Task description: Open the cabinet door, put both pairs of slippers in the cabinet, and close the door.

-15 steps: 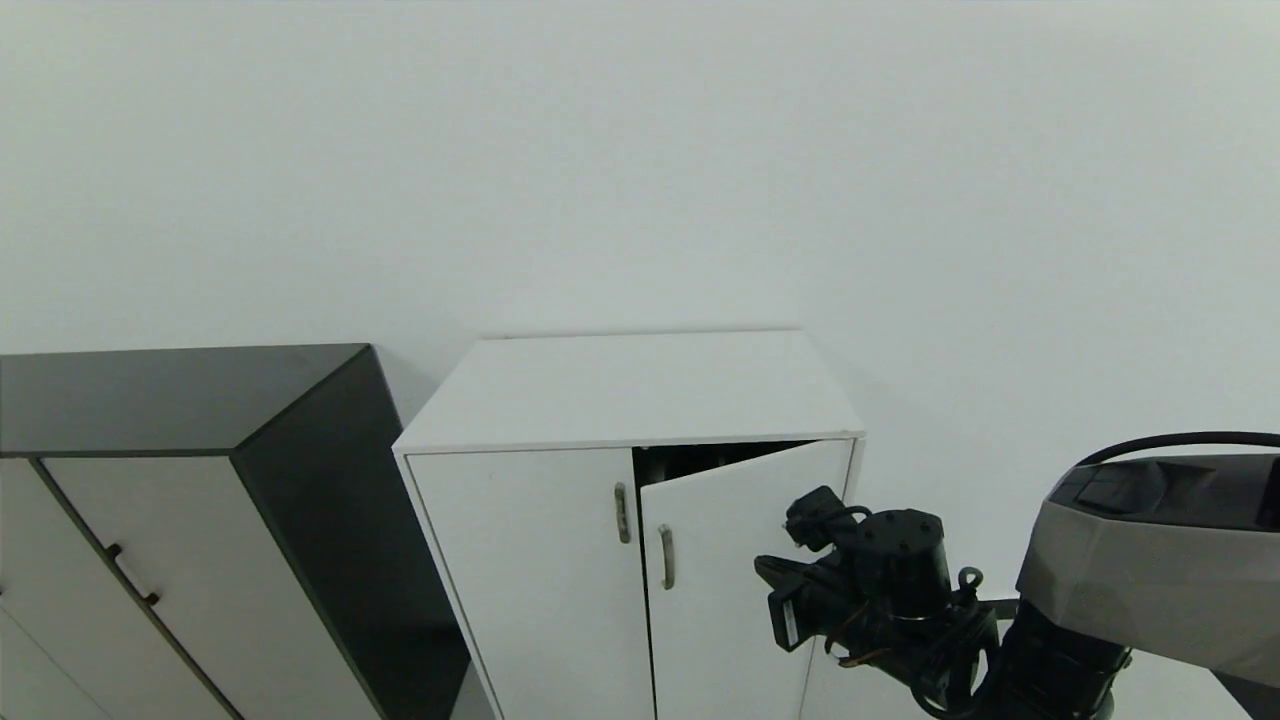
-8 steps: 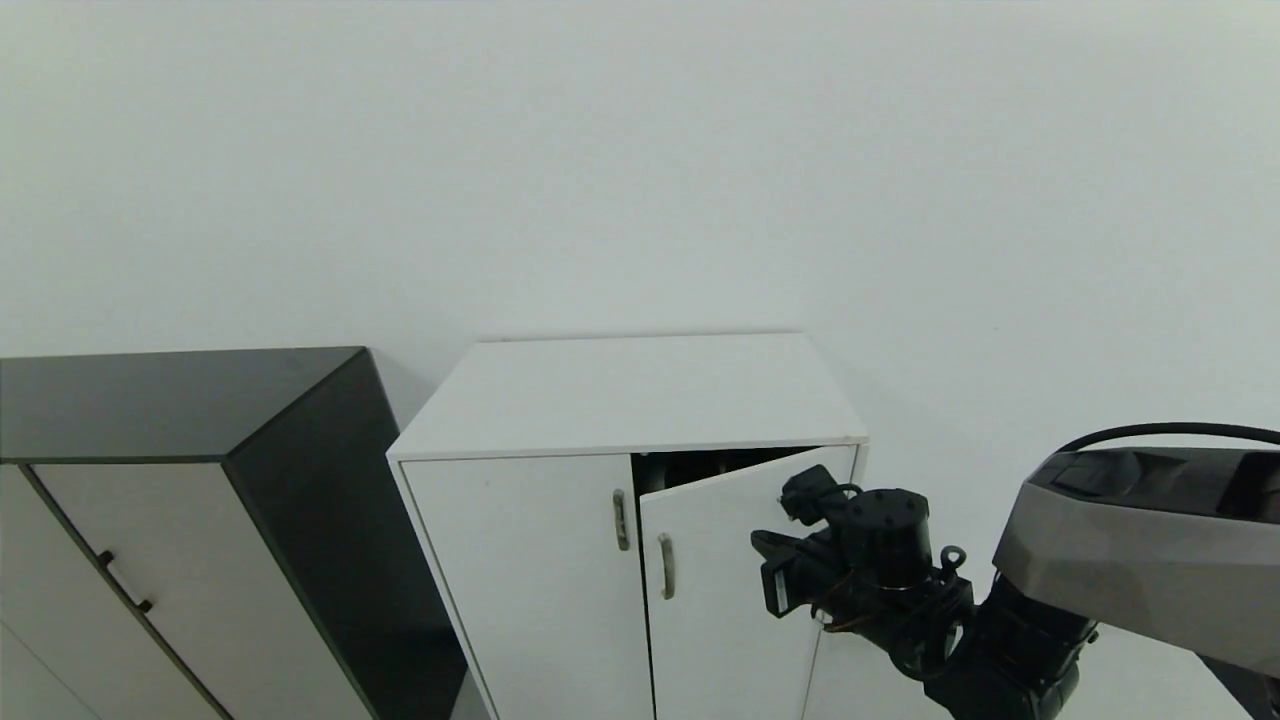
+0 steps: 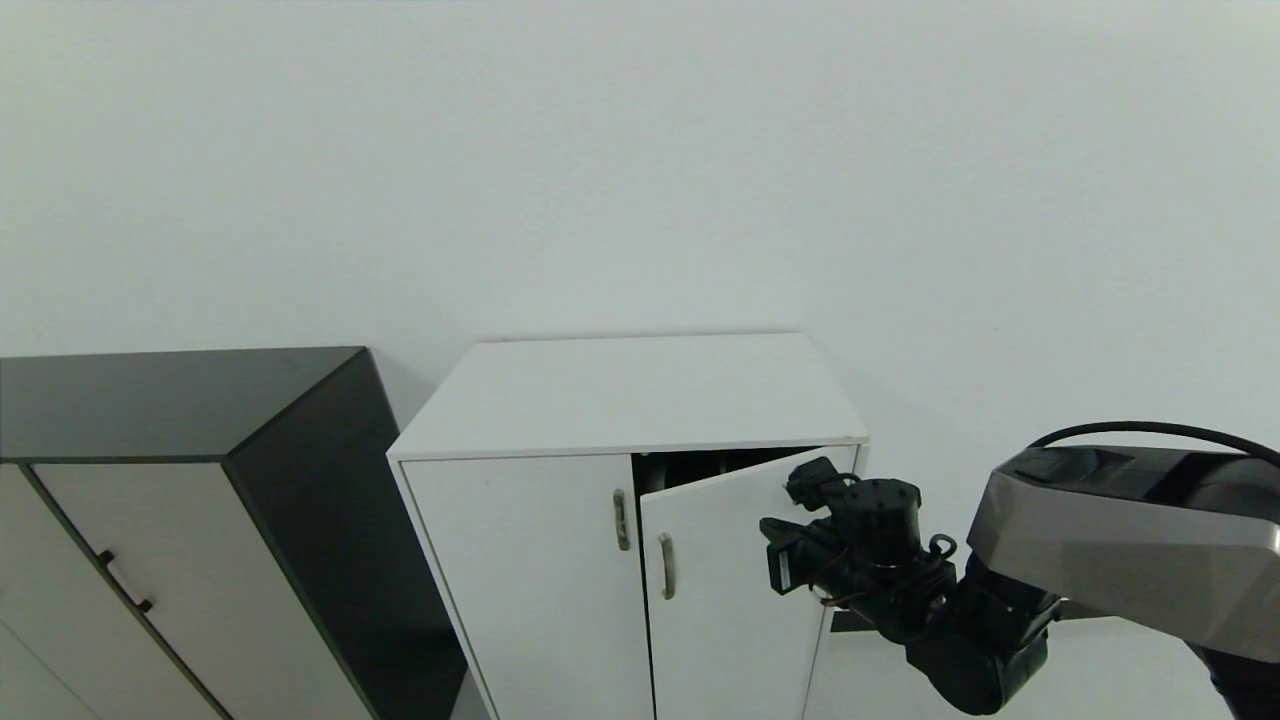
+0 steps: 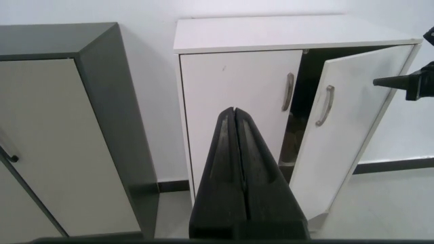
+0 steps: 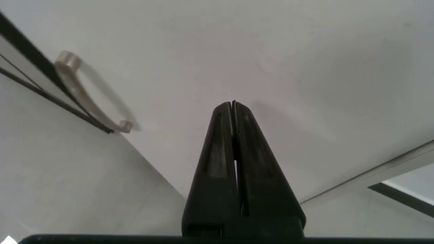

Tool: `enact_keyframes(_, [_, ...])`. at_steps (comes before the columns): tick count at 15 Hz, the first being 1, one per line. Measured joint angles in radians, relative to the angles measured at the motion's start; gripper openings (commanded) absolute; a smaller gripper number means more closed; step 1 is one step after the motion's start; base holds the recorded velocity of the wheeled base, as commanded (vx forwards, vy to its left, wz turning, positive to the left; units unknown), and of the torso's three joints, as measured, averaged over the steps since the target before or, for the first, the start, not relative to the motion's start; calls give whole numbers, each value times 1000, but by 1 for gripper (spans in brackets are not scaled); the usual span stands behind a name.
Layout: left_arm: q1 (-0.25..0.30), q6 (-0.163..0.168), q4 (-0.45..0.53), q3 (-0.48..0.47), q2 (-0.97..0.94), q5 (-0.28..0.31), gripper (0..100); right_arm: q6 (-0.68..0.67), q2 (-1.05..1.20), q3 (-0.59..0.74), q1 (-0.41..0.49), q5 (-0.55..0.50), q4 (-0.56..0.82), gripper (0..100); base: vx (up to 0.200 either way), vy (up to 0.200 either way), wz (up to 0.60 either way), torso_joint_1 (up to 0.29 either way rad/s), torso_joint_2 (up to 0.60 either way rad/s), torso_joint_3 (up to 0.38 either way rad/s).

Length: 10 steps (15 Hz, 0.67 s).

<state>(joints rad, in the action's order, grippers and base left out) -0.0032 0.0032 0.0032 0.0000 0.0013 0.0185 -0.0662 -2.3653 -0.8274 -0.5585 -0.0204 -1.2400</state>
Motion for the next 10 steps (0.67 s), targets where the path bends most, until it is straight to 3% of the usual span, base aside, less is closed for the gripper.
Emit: enact_keyframes(10, [0,-1,0,0,0,0,0,-3,-50,-108,41,16,91,0,0,0,0,0,0,0])
